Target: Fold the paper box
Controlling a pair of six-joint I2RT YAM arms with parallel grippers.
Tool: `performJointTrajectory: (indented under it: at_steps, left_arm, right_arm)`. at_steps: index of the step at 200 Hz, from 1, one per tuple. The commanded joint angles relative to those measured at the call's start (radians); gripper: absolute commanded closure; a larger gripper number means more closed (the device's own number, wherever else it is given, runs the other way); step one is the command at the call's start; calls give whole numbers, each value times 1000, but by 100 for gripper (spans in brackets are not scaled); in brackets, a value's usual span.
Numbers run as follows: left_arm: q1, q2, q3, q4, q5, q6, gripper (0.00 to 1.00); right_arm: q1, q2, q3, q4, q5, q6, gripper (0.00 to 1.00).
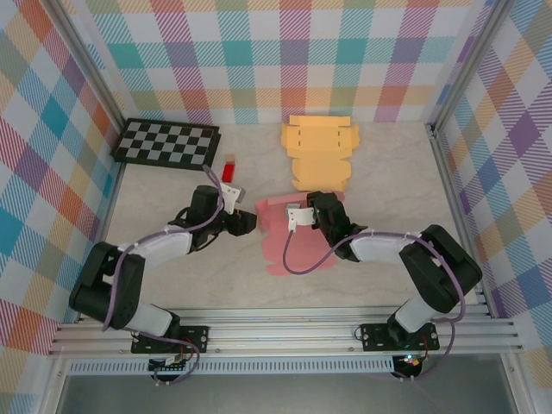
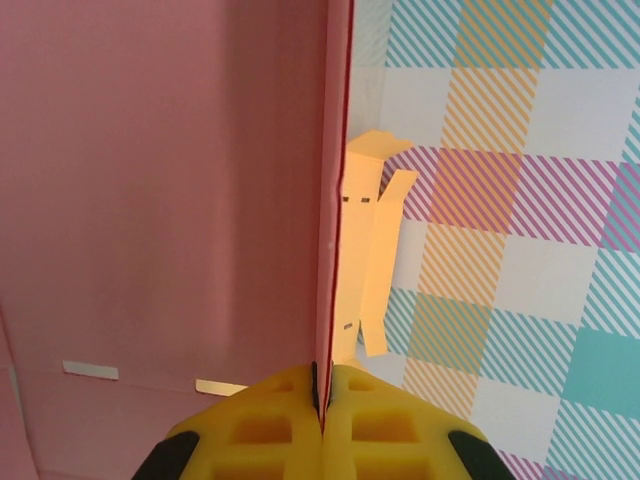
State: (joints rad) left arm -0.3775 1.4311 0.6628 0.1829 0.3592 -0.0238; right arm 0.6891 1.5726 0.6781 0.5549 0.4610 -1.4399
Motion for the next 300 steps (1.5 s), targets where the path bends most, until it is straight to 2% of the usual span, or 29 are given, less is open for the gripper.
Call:
performJointTrajectory:
  at_steps: [1, 22, 30, 50, 81, 105, 155, 188, 253, 300]
  left_arm:
    - [-1, -85, -97, 102, -41, -57, 40]
    - [-44, -79, -264, 454, 4, 21, 38]
    - [-53, -46, -282, 511, 41, 56, 38]
    - [-57, 1, -270, 494, 89, 100, 39]
    - [-54, -22, -289, 527, 125, 188, 40]
    - [-43, -19, -279, 501, 182, 238, 41]
    - [-28, -42, -245, 479, 292, 240, 44]
    - [-52, -29, -216, 448, 350, 239, 44]
    - [-91, -17, -164, 394, 292, 198, 43]
    - [-142, 32, -103, 323, 236, 221, 43]
  right_arm:
    - [1, -59, -19, -11, -61, 17, 100]
    - [1, -93, -36, -16, -78, 1, 100]
    - [1, -110, -42, -26, -85, 1, 100]
    - [1, -150, -56, -60, -98, 15, 100]
    - [3, -230, -74, -151, -127, 73, 100]
    - [3, -277, -114, -166, -175, 27, 100]
    - [9, -269, -116, -159, -177, 21, 100]
    - [17, -252, -111, -148, -159, 26, 100]
    - [36, -215, -105, -138, -122, 30, 100]
    - [44, -206, -99, -130, -111, 44, 100]
